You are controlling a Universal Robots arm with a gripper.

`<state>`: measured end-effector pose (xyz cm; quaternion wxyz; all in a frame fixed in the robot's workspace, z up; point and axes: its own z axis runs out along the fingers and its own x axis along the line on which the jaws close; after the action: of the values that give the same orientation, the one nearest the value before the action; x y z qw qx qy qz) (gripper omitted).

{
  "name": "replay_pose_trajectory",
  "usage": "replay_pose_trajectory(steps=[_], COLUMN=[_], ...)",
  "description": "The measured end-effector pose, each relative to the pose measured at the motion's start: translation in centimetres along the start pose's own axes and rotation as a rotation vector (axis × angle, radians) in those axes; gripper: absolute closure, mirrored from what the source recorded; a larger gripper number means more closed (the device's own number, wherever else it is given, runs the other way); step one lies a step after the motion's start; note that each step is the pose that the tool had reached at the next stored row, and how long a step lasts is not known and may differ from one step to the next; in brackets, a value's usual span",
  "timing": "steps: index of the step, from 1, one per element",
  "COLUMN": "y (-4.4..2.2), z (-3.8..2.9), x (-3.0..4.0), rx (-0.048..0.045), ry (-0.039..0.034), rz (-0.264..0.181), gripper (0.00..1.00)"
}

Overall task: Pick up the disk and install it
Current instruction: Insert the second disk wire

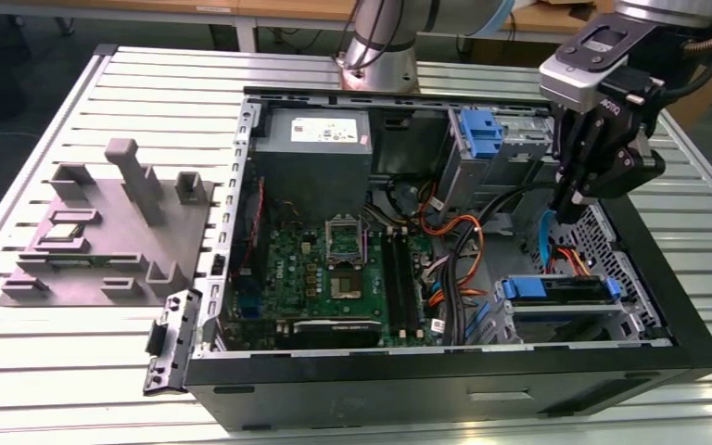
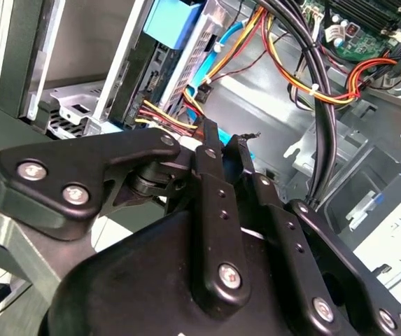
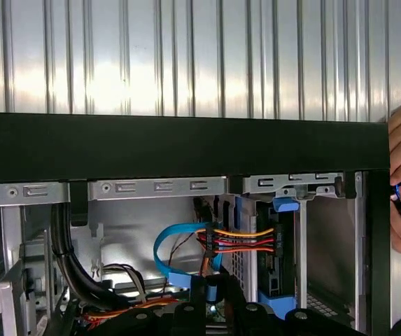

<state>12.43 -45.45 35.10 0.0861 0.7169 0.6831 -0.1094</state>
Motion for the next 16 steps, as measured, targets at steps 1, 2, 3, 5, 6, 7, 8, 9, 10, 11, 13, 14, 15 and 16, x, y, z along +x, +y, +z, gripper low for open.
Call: replay_pose_trajectory(steps=[1, 2, 3, 5, 6, 7, 8, 9, 10, 11, 13, 14, 15, 16], y=[0.00, 0.00, 0.00, 0.01, 0.01, 0.01, 0.01, 0.01, 0.01, 0.01, 0.02, 0.00, -0.01, -0.01], z=[0.02, 0.04, 0.07, 0.12, 0.13, 0.14, 0.15, 0.16, 0.18, 0.22, 0.33, 0.39, 0.45, 0.51], x=[0.00, 0.01, 0.01, -0.02, -0.03, -0.03, -0.04, -0.05, -0.10, -0.21, -0.45, -0.58, -0.72, -0.85], rx=[-0.0013, -0.0025, -0.0036, -0.0050, -0.0057, -0.0063, -0.0068, -0.0075, -0.0077, -0.0081, -0.0089, -0.0098, -0.0112, -0.0125], ry=[-0.0018, -0.0037, -0.0050, -0.0055, -0.0055, -0.0056, -0.0055, -0.0055, -0.0055, -0.0054, -0.0021, -0.0001, 0.0014, 0.0027], rz=[0.000, 0.001, 0.001, 0.001, 0.002, 0.001, 0.002, 0.001, 0.001, 0.001, -0.001, -0.001, -0.002, -0.003], gripper=[0.75, 0.75, 0.75, 0.76, 0.83, 0.83, 0.84, 0.84, 0.84, 0.84, 0.84, 0.84, 0.84, 0.84])
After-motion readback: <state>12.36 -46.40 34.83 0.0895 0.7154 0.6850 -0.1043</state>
